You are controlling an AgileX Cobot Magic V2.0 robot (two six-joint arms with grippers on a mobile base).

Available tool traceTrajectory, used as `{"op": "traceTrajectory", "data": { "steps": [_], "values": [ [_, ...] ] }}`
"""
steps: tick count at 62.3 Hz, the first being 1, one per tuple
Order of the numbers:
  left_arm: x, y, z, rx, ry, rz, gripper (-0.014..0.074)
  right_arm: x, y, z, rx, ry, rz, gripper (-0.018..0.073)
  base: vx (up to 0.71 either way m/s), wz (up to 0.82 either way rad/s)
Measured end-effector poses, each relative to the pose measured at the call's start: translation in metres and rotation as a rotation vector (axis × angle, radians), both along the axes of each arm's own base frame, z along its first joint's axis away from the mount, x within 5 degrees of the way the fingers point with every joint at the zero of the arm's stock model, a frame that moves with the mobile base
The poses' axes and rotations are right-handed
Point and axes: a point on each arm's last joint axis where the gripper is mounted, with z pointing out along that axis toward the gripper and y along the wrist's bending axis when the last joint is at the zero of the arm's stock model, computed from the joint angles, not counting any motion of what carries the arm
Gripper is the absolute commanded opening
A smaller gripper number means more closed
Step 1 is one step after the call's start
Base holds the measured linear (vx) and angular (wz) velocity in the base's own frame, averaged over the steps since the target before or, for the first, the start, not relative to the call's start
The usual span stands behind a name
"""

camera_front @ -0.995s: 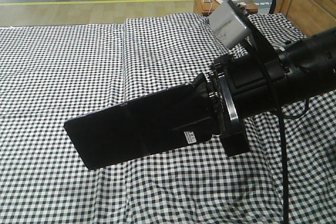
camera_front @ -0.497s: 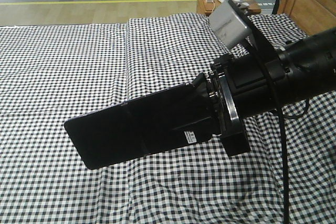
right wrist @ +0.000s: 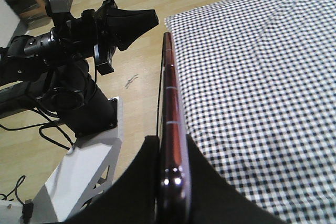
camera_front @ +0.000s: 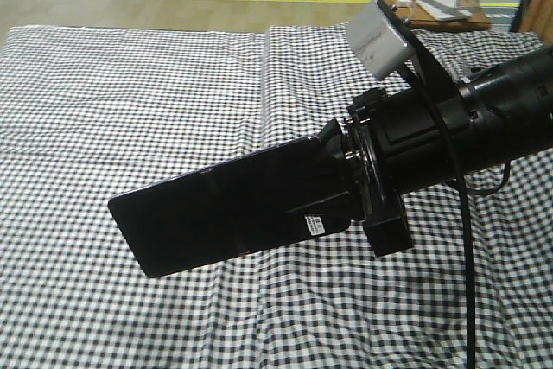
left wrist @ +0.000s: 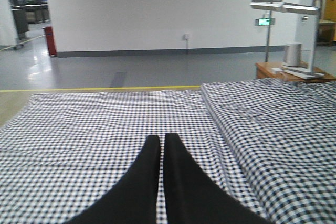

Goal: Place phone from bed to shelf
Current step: 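Hold the phone in the right gripper while the base drives to the shelf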

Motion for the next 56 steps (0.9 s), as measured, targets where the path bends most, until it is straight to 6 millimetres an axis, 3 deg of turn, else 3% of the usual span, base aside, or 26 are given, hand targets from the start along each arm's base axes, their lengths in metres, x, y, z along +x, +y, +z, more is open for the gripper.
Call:
{"op": "traceTrajectory", "data": {
  "steps": [56],
  "values": [
    [0.0000, 0.0000, 0.0000, 0.000, 0.000, 0.000, 0.0001, 0.0000, 0.0000, -0.0001, -0.001, 0.000, 0.000, -0.0003, -0.14, 0.53]
  ]
}}
